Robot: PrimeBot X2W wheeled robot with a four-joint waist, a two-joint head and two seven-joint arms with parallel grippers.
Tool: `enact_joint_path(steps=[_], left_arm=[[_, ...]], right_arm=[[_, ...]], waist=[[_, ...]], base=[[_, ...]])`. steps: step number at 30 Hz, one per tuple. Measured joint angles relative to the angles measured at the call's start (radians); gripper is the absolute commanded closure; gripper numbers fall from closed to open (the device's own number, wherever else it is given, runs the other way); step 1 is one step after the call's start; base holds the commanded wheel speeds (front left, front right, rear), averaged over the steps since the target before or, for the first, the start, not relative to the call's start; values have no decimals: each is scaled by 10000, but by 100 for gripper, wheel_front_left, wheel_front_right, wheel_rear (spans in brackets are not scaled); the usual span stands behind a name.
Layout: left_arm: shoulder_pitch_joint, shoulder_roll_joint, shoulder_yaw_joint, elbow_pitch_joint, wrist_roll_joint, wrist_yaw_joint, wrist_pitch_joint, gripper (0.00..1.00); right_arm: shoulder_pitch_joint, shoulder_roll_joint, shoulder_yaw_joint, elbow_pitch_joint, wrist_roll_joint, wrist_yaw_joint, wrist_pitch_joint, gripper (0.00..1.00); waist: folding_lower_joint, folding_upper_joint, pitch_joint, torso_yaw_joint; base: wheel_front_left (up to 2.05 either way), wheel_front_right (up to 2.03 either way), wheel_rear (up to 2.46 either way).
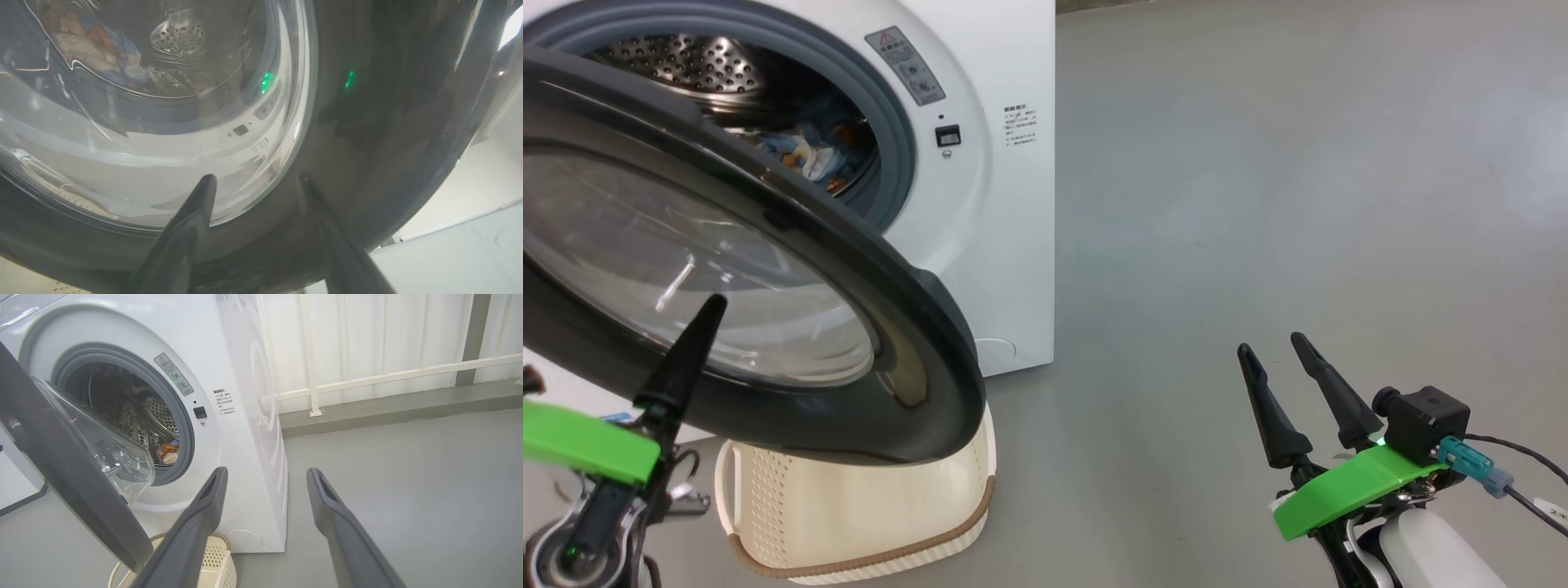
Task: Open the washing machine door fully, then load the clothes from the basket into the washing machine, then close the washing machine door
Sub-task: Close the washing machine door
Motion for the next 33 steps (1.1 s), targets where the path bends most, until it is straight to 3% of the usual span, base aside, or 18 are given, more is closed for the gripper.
enact_joint_path(steps=[9, 19, 33], left_arm=[[684, 190, -146, -548, 554, -81, -1666, 0], [1801, 1053, -1273, -1189, 1664, -82, -4232, 0], [2502, 1939, -2594, -125, 2920, -84, -7363, 0]], right_arm=[[0, -13, -12, -15, -6, 0, 0, 0], [0, -59, -6, -19, -6, 0, 0, 0], [0, -96, 0, -36, -6, 0, 0, 0]], waist=[[0, 0, 9, 84], [0, 0, -41, 138], [0, 1, -49, 205]], base=[[0, 0, 0], [0, 0, 0], [0, 0, 0]])
